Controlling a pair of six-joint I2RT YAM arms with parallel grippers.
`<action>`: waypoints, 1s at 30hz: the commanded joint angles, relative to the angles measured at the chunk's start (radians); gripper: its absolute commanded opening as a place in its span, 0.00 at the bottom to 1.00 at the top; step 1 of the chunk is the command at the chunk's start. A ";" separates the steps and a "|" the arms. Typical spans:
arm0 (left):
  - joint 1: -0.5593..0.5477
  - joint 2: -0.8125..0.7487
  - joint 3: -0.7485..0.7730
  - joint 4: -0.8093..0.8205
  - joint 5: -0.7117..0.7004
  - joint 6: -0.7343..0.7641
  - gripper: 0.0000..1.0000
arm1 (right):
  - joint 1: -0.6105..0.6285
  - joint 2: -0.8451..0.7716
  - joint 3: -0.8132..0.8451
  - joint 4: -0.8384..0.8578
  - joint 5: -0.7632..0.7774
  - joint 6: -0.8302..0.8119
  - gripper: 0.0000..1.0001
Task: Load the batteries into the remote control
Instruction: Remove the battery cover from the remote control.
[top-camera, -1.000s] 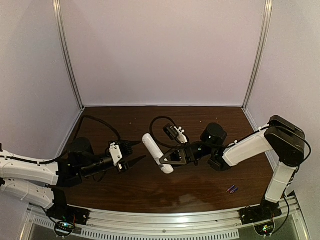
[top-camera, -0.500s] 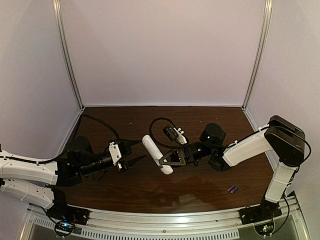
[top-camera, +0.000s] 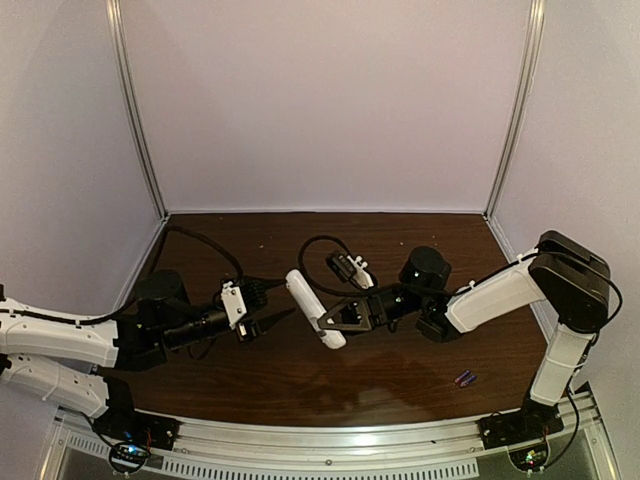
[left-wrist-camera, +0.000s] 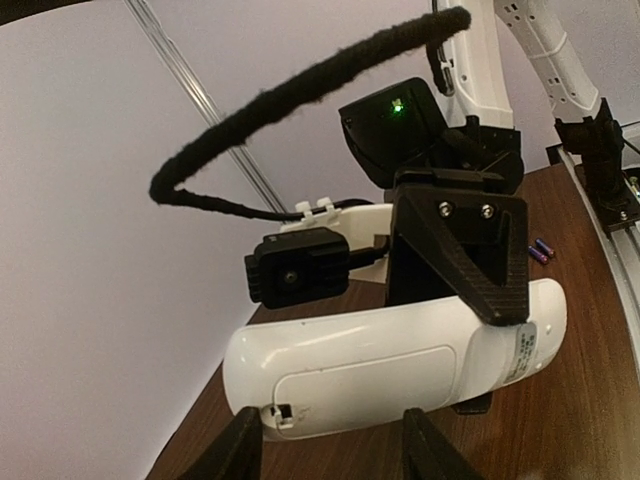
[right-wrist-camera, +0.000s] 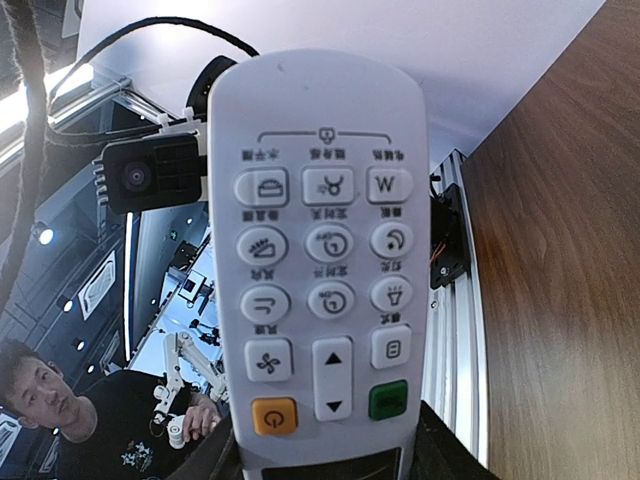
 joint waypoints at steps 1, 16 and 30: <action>0.004 0.020 0.028 0.006 0.025 0.006 0.48 | 0.008 0.001 -0.001 0.031 0.010 -0.011 0.26; 0.002 0.079 0.066 -0.062 0.049 0.020 0.45 | 0.008 -0.003 0.004 -0.026 0.020 -0.048 0.26; 0.000 0.051 0.052 -0.121 0.040 0.035 0.35 | -0.019 -0.019 -0.005 -0.092 0.017 -0.100 0.25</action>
